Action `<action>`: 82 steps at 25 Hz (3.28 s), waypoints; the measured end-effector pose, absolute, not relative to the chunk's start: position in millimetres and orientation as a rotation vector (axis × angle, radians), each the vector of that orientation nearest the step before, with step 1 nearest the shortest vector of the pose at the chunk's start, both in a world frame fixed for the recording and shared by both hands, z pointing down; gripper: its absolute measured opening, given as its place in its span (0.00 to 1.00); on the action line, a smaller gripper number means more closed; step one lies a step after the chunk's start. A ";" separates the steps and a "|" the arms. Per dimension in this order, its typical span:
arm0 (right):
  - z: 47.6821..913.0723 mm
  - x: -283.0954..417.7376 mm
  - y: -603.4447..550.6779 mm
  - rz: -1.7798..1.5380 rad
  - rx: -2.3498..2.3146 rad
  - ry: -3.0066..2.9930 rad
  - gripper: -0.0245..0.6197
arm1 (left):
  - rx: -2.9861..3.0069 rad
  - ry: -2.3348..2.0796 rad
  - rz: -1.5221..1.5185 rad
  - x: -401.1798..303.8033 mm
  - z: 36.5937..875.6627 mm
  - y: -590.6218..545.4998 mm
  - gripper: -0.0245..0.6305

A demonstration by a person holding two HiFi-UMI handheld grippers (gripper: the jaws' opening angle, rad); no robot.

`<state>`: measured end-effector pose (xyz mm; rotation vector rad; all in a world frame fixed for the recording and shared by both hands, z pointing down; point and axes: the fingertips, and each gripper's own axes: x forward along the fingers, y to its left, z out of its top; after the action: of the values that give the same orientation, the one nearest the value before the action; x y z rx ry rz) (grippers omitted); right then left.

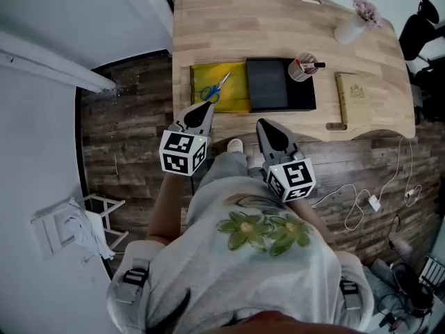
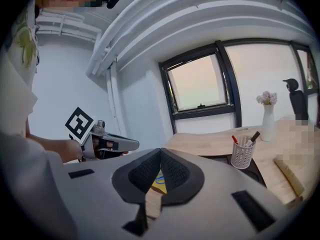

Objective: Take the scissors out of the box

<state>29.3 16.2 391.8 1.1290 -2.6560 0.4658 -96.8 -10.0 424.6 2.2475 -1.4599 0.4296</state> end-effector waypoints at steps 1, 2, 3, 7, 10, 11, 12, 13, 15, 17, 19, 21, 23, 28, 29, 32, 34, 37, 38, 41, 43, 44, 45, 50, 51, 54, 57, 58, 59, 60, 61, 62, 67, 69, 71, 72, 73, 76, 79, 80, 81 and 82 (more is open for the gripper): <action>393.1 26.4 11.1 0.467 1.122 -2.658 0.05 | 2.241 -1.465 0.471 -101.1 429.3 -15.0 0.05; 394.6 23.9 5.7 0.468 1.115 -2.661 0.05 | 2.234 -1.471 0.511 -105.5 434.2 -20.5 0.05; 395.9 21.6 -0.2 0.468 1.109 -2.664 0.05 | 2.227 -1.476 0.547 -109.4 439.1 -26.3 0.05; 398.0 14.3 -22.1 0.468 1.103 -2.686 0.05 | 2.204 -1.459 0.637 -121.2 456.0 -43.2 0.05; 400.2 13.2 -35.7 0.468 1.113 -2.693 0.05 | 2.182 -1.435 0.663 -125.2 465.0 -49.9 0.05; 400.8 14.1 -39.8 0.467 1.118 -2.694 0.05 | 2.180 -1.422 0.665 -124.2 467.3 -52.0 0.05; 401.3 15.1 -43.6 0.468 1.123 -2.694 0.05 | 2.181 -1.404 0.671 -122.3 469.7 -54.0 0.05; 401.7 15.9 -47.5 0.469 1.130 -2.692 0.05 | 2.184 -1.387 0.684 -120.7 472.4 -56.4 0.05; 401.6 15.8 -55.9 0.469 1.145 -2.691 0.05 | 2.186 -1.375 0.716 -121.6 477.4 -63.4 0.05; 400.3 14.8 -63.2 0.465 1.159 -2.693 0.05 | 2.178 -1.377 0.745 -125.2 481.9 -71.0 0.05; 400.5 15.2 -68.0 0.468 1.167 -2.691 0.05 | 2.169 -1.357 0.783 -125.5 488.8 -75.0 0.05; 402.5 16.1 -72.8 0.477 1.172 -2.685 0.05 | 2.160 -1.327 0.839 -124.0 498.1 -77.8 0.05; 405.4 16.0 -78.6 0.487 1.174 -2.680 0.05 | 2.151 -1.301 0.891 -122.5 507.3 -81.1 0.05; 413.7 12.5 -92.1 0.507 1.174 -2.669 0.05 | 2.147 -1.223 0.994 -118.1 530.9 -85.7 0.12; 415.6 12.0 -94.2 0.511 1.174 -2.666 0.05 | 2.154 -1.207 1.007 -116.3 535.6 -86.6 0.12; 420.2 11.8 -99.4 0.528 1.173 -2.659 0.05 | 2.149 -1.150 1.066 -112.2 548.5 -86.0 0.14; 423.1 11.3 -102.4 0.538 1.171 -2.655 0.05 | 2.132 -1.106 1.123 -110.5 557.7 -84.6 0.16; 427.3 9.7 -106.5 0.552 1.167 -2.651 0.05 | 2.105 -1.062 1.194 -109.7 570.7 -85.5 0.18; 428.8 9.2 -107.7 0.557 1.167 -2.649 0.05 | 2.096 -1.056 1.206 -109.8 574.1 -86.8 0.18; 433.0 9.0 -110.2 0.571 1.166 -2.643 0.05 | 2.071 -1.045 1.234 -111.0 582.8 -90.6 0.18; 436.1 9.2 -111.2 0.581 1.165 -2.637 0.05 | 2.052 -1.031 1.256 -111.3 589.2 -91.7 0.18; 437.9 9.4 -111.4 0.587 1.164 -2.633 0.05 | 2.043 -1.019 1.267 -111.0 592.8 -91.6 0.18; 439.7 9.8 -111.6 0.593 1.164 -2.629 0.05 | 2.034 -1.006 1.279 -110.4 596.6 -91.0 0.18; 443.2 12.6 -115.4 0.612 1.182 -2.616 0.05 | 2.007 -0.952 1.334 -107.4 611.4 -92.8 0.18; 444.0 13.3 -116.2 0.614 1.187 -2.613 0.05 | 2.004 -0.948 1.343 -106.8 613.9 -94.2 0.18; 447.3 14.4 -117.7 0.619 1.193 -2.603 0.05 | 1.994 -0.937 1.358 -105.3 622.4 -97.7 0.18; 451.2 15.1 -118.1 0.627 1.195 -2.594 0.05 | 1.970 -0.926 1.364 -105.7 631.7 -97.6 0.18; 452.1 15.3 -118.1 0.631 1.195 -2.591 0.05 | 1.963 -0.923 1.368 -106.3 634.1 -97.3 0.18; 452.8 15.3 -118.2 0.633 1.194 -2.588 0.05 | 1.956 -0.919 1.372 -106.9 636.2 -96.7 0.18; 453.4 15.2 -118.2 0.635 1.193 -2.586 0.05 | 1.951 -0.912 1.375 -107.3 638.2 -96.1 0.18; 454.0 15.0 -118.2 0.636 1.192 -2.585 0.05 | 1.947 -0.902 1.378 -107.4 640.3 -95.4 0.18; 454.6 14.6 -118.2 0.637 1.189 -2.584 0.05 | 1.943 -0.892 1.382 -107.3 642.4 -94.3 0.18; 457.3 13.2 -118.8 0.643 1.179 -2.584 0.05 | 1.917 -0.866 1.371 -107.4 651.7 -91.6 0.18; 458.7 12.7 -119.2 0.644 1.177 -2.582 0.05 | 1.907 -0.858 1.359 -106.5 653.8 -90.8 0.18; 460.9 12.0 -119.5 0.640 1.172 -2.578 0.05 | 1.893 -0.858 1.364 -108.3 657.6 -90.1 0.18; 462.0 11.7 -119.5 0.637 1.169 -2.575 0.05 | 1.887 -0.857 1.363 -109.0 659.6 -89.7 0.18; 463.1 11.5 -119.6 0.635 1.166 -2.574 0.05 | 1.880 -0.855 1.361 -109.3 661.5 -89.2 0.18; 464.8 11.3 -119.2 0.636 1.161 -2.571 0.05 | 1.867 -0.848 1.353 -109.7 665.9 -87.4 0.18; 465.0 10.5 -118.7 0.635 1.159 -2.569 0.05 | 1.860 -0.850 1.339 -110.6 667.8 -87.2 0.19; 465.1 10.1 -118.5 0.636 1.158 -2.568 0.05 | 1.858 -0.850 1.338 -111.2 668.1 -87.1 0.19; 465.2 9.6 -118.7 0.637 1.158 -2.567 0.05 | 1.856 -0.849 1.338 -112.0 668.4 -87.1 0.19; 465.3 9.1 -119.0 0.638 1.158 -2.566 0.05 | 1.853 -0.846 1.340 -112.7 668.7 -87.3 0.19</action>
<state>9.1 -119.0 465.3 1.1575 -2.5663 0.6381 -112.7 -87.3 668.7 1.8534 -0.8463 1.3400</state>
